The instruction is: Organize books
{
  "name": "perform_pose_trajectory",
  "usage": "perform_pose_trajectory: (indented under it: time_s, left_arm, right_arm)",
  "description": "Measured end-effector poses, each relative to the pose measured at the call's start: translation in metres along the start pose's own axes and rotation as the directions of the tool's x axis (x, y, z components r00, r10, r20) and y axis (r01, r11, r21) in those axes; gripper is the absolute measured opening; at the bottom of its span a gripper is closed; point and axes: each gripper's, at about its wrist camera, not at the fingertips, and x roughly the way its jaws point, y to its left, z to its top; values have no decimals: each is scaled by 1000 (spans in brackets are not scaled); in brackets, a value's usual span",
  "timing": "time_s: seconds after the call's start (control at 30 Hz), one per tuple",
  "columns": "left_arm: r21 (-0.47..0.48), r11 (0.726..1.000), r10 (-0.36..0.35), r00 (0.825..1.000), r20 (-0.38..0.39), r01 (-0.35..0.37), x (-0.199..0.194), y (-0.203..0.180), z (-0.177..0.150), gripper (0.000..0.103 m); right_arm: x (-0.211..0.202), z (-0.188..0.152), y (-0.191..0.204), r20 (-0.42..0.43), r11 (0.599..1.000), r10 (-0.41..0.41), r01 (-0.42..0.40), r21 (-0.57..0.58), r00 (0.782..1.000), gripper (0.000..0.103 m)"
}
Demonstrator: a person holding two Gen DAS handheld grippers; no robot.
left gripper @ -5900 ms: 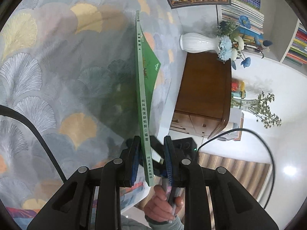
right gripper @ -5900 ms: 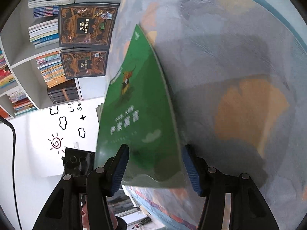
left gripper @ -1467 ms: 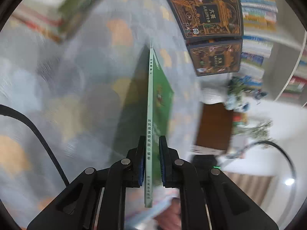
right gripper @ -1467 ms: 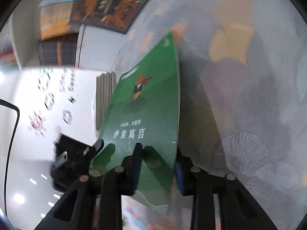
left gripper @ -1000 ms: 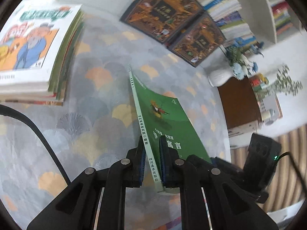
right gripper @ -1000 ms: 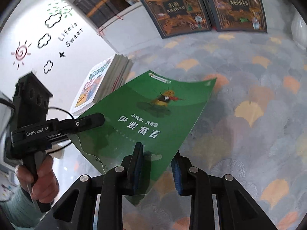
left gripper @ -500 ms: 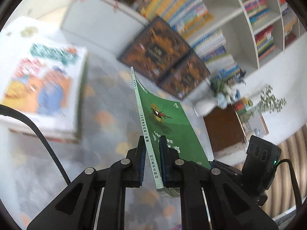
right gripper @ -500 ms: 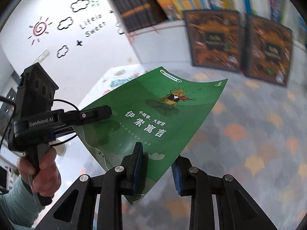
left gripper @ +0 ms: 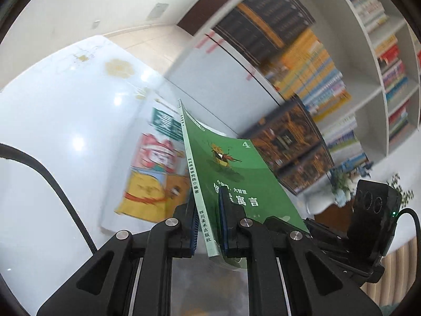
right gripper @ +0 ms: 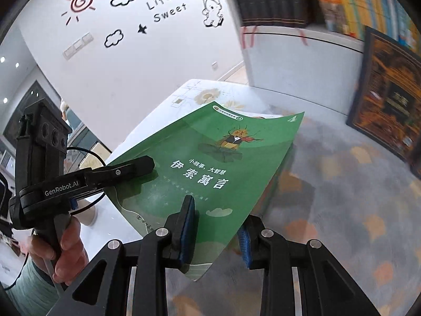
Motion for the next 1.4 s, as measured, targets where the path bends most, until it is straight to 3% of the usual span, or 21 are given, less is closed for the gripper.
perform_pose_trajectory:
  time_s: [0.43,0.57,0.67,0.73,0.9,1.0,1.1,1.17,1.23,1.3,1.37,1.4]
  left_arm:
    - [-70,997,7,1000,-20,-8,12,31,11,13]
    - [-61,993,103,994,-22,-105,7,28,6,27]
    - [-88,981,173,985,-21,-174,-1,31,-1,27]
    - [-124,974,190,982,-20,-191,-10,36,-5,29]
    - [-69,969,234,971,-43,-237,-36,12,-31,29]
    - [42,968,250,968,-34,-248,-50,-33,-48,30]
    - [183,951,255,967,-2,-250,-60,-96,-64,30]
    - [261,931,251,967,43,-254,-64,-138,-74,31]
    - [324,911,239,967,89,-255,-68,-178,-82,36]
    - [382,889,210,966,148,-251,-73,-221,-89,48]
    - [410,869,199,954,224,-277,-78,-260,-97,74]
    - [414,862,195,945,262,-293,-81,-274,-101,76]
  right_arm:
    - [37,14,-12,-53,996,24,-20,81,998,30]
    - [48,10,-19,-121,990,50,-34,137,991,44]
    - [60,0,-27,-202,978,105,-65,198,974,45]
    - [52,-9,-35,-181,966,130,-83,244,975,45]
    - [-6,-40,-59,-104,945,90,-52,324,990,45]
    - [-53,-58,-65,-39,951,6,6,309,999,46]
    - [-115,-77,-65,65,964,-99,80,253,993,49]
    - [-156,-85,-62,153,975,-150,121,185,977,49]
    - [-209,-102,-56,260,984,-165,140,111,951,58]
    - [-249,-115,-58,337,980,-192,161,118,922,84]
    - [-294,-131,-70,414,968,-236,172,185,879,93]
    - [-309,-139,-74,433,957,-269,188,221,861,94]
